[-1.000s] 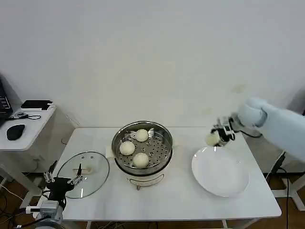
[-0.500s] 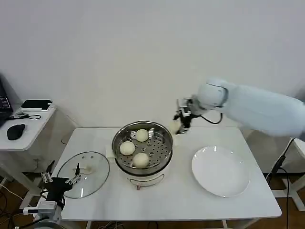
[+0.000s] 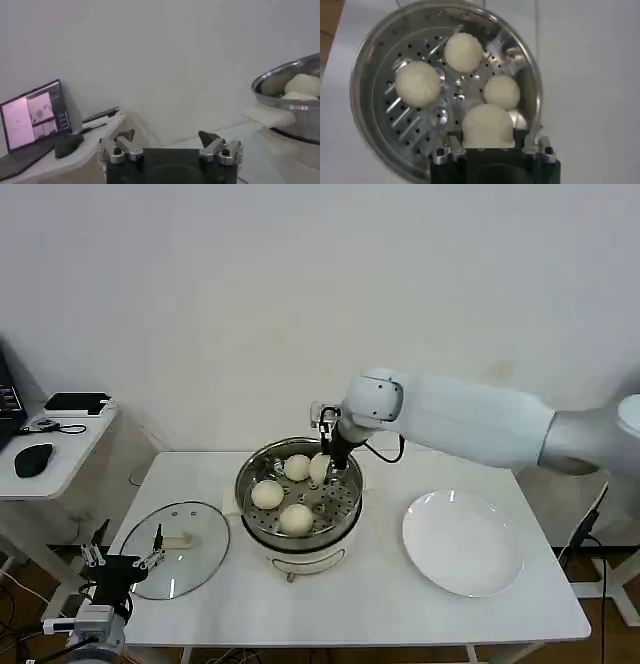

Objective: Take steamed baozi put them in steamer then cover it.

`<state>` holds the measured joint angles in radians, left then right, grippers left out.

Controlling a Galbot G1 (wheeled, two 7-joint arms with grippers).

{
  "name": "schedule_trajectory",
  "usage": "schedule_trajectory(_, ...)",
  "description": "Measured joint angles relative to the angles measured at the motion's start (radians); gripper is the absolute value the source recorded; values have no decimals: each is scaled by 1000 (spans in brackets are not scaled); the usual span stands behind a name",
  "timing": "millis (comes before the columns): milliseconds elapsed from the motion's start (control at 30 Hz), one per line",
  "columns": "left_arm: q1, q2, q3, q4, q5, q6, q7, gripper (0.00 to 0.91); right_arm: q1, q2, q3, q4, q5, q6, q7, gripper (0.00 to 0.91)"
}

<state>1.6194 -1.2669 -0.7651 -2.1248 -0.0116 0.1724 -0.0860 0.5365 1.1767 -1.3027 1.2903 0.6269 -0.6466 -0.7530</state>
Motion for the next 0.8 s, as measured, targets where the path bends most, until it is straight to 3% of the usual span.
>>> schedule_trajectory(800, -1, 6, -1, 2, 1, 1, 0, 907, -103, 38, 14, -58, -37, -47, 25, 675)
